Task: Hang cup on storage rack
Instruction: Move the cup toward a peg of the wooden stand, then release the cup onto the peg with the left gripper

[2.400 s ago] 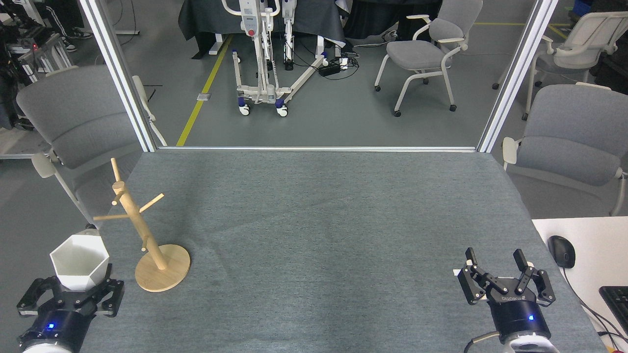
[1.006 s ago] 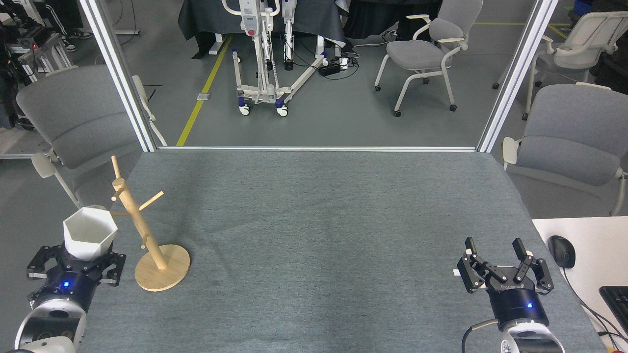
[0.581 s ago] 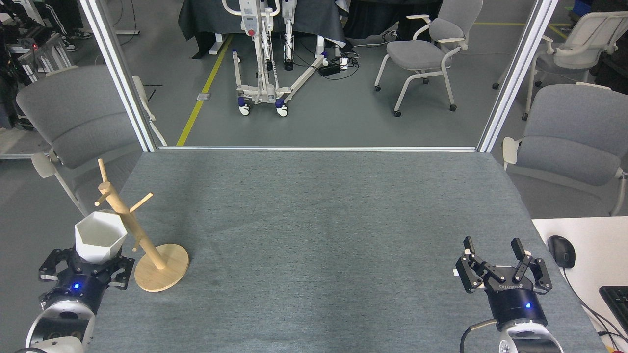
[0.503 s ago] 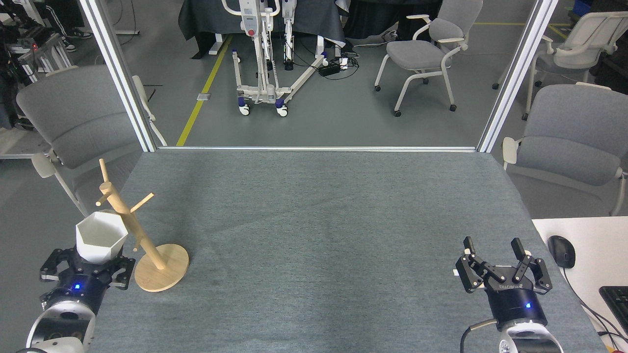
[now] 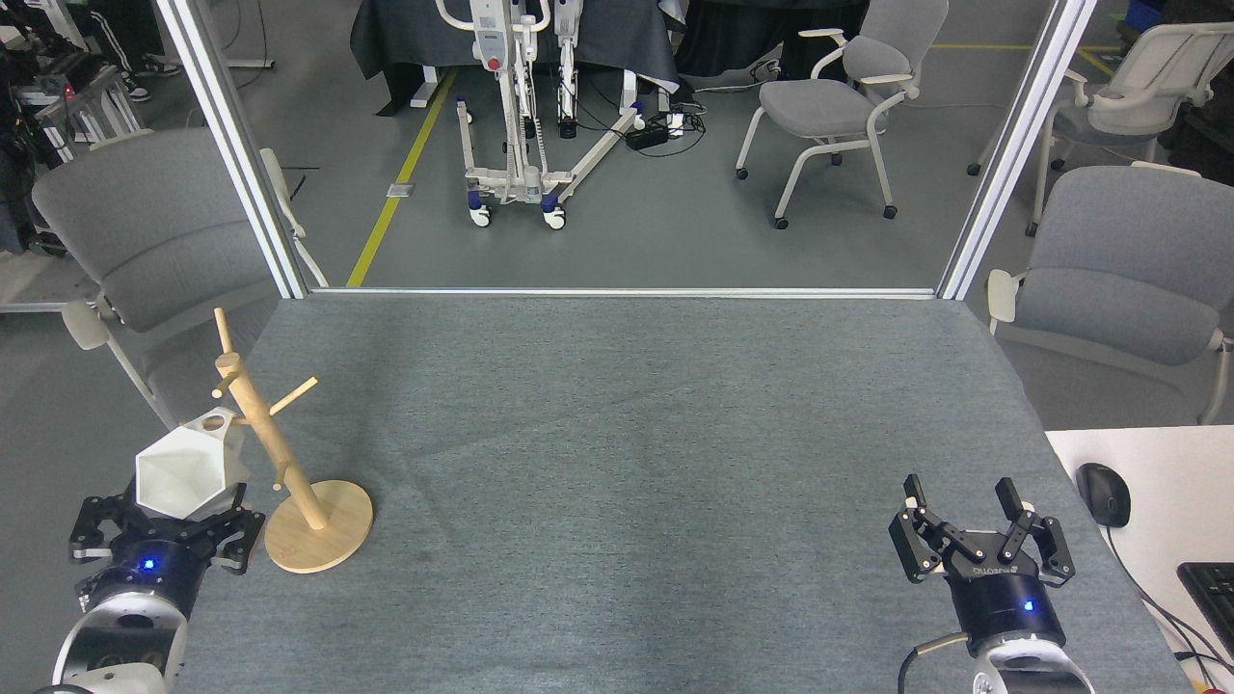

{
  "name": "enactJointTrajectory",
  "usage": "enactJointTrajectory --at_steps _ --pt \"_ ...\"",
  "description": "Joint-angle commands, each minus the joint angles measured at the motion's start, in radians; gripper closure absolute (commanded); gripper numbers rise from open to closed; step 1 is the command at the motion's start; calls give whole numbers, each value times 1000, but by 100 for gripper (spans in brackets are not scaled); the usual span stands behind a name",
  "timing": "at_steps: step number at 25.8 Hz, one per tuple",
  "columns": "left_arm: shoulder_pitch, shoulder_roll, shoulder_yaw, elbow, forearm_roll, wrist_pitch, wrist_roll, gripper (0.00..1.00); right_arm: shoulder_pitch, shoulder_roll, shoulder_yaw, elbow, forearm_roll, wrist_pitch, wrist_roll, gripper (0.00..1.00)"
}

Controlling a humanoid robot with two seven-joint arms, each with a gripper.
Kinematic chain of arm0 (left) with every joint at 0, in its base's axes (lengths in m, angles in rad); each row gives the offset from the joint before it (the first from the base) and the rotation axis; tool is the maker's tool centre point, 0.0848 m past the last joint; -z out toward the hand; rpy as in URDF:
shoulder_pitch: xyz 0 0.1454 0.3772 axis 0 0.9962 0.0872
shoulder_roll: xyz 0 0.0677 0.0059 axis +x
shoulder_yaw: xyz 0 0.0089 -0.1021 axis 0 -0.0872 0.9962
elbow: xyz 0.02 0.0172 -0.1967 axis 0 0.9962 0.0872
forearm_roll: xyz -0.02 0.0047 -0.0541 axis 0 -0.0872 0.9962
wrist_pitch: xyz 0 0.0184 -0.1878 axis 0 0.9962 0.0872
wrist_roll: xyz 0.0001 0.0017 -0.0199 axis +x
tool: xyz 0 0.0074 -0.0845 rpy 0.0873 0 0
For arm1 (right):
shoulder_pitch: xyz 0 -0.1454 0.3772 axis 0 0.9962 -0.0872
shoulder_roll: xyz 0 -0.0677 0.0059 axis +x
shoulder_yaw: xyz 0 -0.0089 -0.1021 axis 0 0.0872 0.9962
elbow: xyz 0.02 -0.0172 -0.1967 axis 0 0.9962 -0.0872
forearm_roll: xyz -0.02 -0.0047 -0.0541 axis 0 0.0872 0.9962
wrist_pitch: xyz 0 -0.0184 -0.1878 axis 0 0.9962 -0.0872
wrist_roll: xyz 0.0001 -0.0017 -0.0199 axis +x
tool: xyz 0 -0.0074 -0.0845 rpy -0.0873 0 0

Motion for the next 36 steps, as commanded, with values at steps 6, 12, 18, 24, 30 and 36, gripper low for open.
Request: enactJointTrajectory --at_steps 6,12,18,24,30,36 --pt "0 -1 0 -6 4 1 2 1 -14 22 -2 2 0 0 -2 0" --pt "21 1 3 -16 7 -3 4 1 -14 22 -4 2 0 2 -2 0" --pt "92 -3 0 -95 10 -8 16 1 -14 46 -4 2 0 6 -2 0" --pt "104 -42 0 -112 14 -28 17 1 -14 48 -2 2 0 6 -2 0" --pt "103 -70 -2 -74 14 -31 16 1 -14 48 -4 2 0 6 -2 0" --pt "100 -78 -2 4 14 -29 17 1 -14 61 -4 2 0 6 -2 0"
